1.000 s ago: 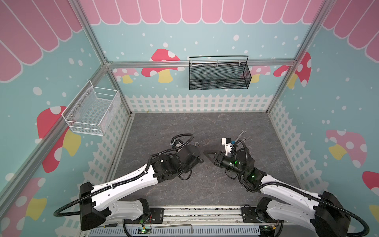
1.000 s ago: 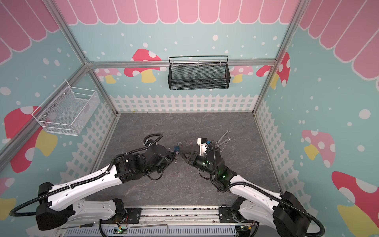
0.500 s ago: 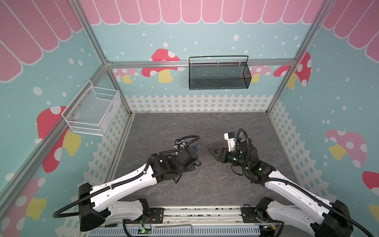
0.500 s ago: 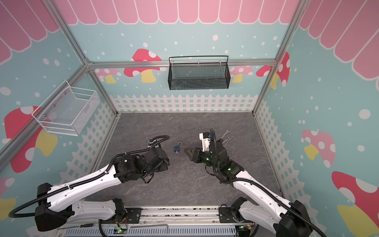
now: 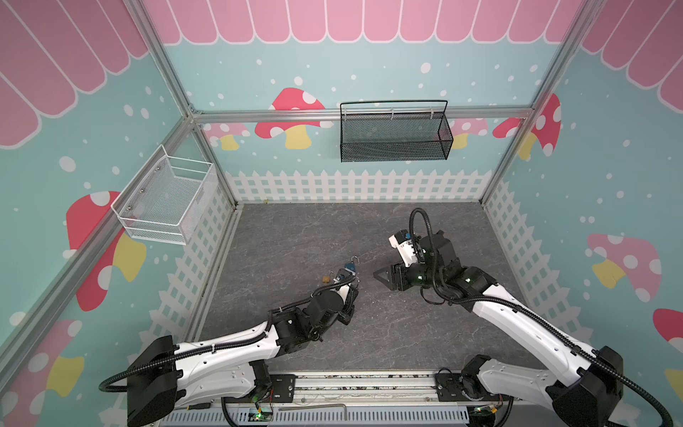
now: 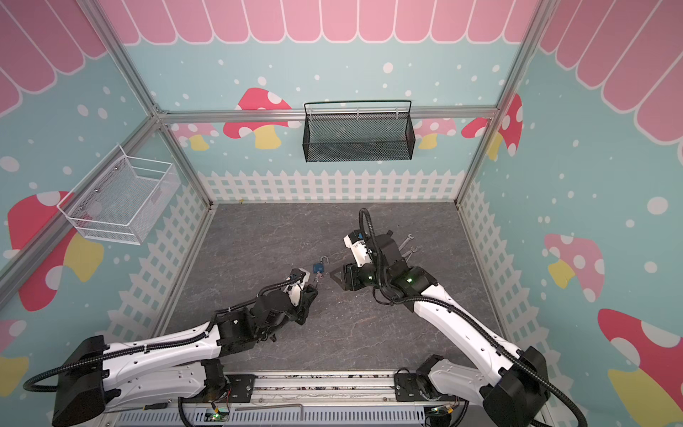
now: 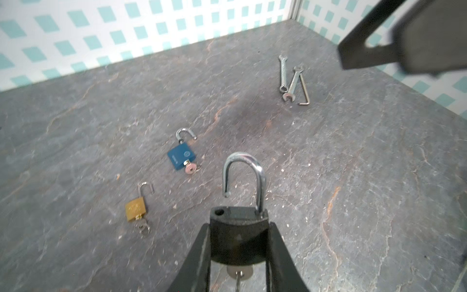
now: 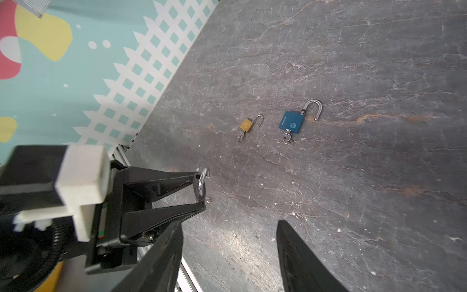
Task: Unlock with the key
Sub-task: 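Turn the key with the right gripper until the shackle pops open, then open the right gripper and draw it back, leaving the key in the lock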
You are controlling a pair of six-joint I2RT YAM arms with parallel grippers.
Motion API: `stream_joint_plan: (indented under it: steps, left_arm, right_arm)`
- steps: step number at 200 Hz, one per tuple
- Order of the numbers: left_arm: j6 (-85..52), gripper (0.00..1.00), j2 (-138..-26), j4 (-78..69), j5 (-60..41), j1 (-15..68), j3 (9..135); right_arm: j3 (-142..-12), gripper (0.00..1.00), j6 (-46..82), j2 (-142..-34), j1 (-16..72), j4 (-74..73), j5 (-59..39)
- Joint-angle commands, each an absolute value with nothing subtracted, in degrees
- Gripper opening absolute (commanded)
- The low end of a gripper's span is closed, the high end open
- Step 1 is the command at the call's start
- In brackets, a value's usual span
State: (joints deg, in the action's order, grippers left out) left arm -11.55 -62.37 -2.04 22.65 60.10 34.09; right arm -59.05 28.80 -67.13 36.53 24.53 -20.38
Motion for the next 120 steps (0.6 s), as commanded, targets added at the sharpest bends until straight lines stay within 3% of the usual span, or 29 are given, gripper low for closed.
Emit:
stream_joint_plan:
  steps: [1, 120]
  left_arm:
    - [-3.87, 0.00, -63.84, -10.55, 20.41, 60.29, 37.11]
    - [-5.25, 0.00, -65.13, -12.51, 19.13, 60.31, 37.55]
  right_arm:
    - [-63.84, 0.63, 24.43, -69.45, 38.21, 30.71, -17.98]
    - [-77.88, 0.62, 22.78, -79.11, 44.00, 41.37, -4.38]
